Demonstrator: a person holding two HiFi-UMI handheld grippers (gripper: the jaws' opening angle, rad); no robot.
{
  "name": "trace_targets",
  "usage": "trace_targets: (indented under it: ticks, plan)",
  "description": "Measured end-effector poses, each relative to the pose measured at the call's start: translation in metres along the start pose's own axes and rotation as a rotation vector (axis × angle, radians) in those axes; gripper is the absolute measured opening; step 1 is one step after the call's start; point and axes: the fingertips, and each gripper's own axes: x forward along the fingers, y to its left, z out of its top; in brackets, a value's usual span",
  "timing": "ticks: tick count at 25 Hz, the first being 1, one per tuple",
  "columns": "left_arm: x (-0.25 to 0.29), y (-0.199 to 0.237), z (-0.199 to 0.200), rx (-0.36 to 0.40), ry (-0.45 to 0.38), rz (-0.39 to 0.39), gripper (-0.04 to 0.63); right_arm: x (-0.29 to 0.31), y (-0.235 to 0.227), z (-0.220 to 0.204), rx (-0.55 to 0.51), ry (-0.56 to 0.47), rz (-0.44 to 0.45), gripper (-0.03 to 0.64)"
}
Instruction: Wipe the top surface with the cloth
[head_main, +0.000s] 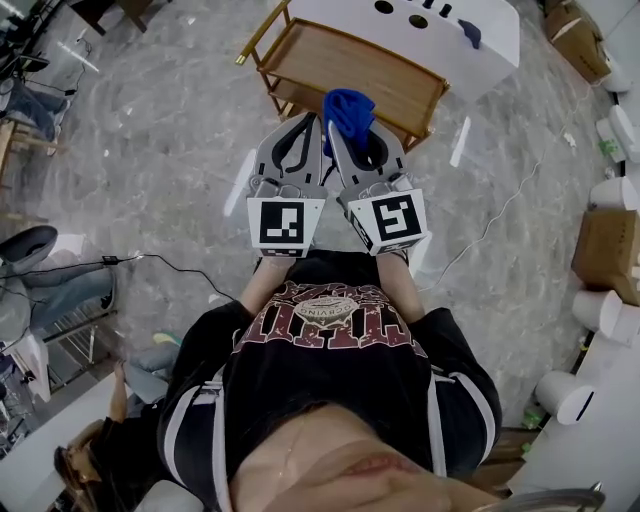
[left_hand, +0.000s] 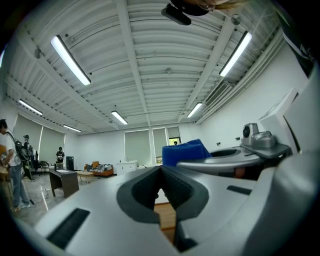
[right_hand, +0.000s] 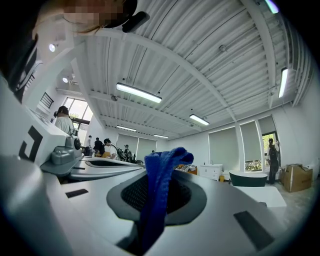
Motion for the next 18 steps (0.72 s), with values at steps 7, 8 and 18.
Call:
trace_targets:
  ticks: [7, 8, 18]
  plan:
    - [-0.003, 0.032, -0.007, 0.002, 0.003, -0.019, 0.048, 0.028, 0.019, -0.006, 0.007, 0.010, -0.025, 0.066]
    - [-0.003, 0.036, -0.008, -0.001, 0.004, -0.019, 0.048, 0.031, 0.021, -0.006, 0.006, 0.015, -0.027, 0.066]
    - [0.011, 0.065, -0.012, -0.006, 0.013, -0.003, 0.048, 0.065, 0.021, -0.011, 0.011, 0.038, -0.012, 0.066]
